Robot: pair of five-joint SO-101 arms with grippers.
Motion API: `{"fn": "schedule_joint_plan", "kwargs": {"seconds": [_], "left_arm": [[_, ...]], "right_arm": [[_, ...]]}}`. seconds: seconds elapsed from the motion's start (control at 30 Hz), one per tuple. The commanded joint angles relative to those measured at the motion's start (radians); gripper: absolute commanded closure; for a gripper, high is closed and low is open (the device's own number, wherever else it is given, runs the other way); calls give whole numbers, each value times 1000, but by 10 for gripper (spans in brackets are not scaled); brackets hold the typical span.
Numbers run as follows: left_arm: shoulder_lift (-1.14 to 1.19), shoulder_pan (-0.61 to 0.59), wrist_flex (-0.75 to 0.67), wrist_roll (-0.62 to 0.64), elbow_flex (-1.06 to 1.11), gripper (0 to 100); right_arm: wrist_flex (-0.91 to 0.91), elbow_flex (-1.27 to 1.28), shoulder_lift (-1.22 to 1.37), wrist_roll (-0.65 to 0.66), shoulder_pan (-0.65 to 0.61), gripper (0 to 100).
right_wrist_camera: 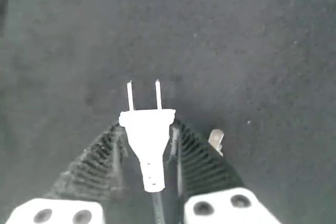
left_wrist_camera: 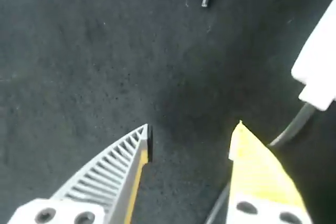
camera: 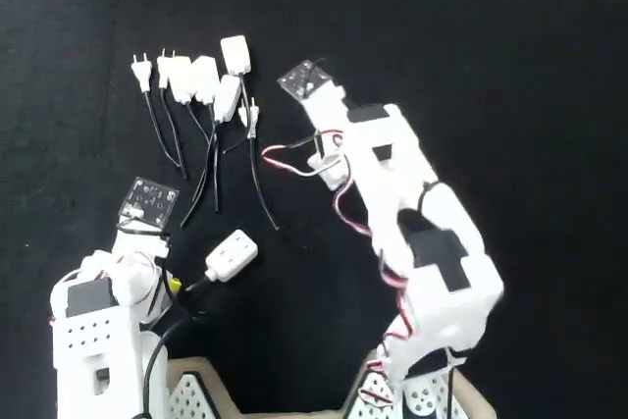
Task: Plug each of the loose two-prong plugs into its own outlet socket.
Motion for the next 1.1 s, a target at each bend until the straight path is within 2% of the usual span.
{"fn": "schedule_joint_plan", "kwargs": {"seconds": [0.0, 0.23, 0.3, 0.37, 0.57, 0.73, 0.87, 0.97, 1.07], "left_arm": [[-8, 25, -9, -15, -2, 748], [-8, 25, -9, -15, -2, 748], [-8, 25, -9, -15, -2, 748], [-8, 25, -9, -15, -2, 748], [-8, 24, -9, -15, -2, 748], [-8, 25, -9, -15, 4, 748], [-8, 24, -9, -15, 4, 748], [-8, 24, -9, -15, 4, 748], [-8, 24, -9, -15, 4, 748]], "right_arm": [[133, -15, -174, 29, -77, 986], [483, -1, -355, 331, -265, 985], [560, 38, -369, 387, -311, 984], [562, 108, -380, 404, -342, 984], [244, 429, -381, 405, -351, 975], [120, 510, -383, 388, -331, 828], [106, 447, -383, 284, -272, 721], [173, 364, -383, 215, -233, 705], [264, 262, -384, 87, -192, 705]]}}
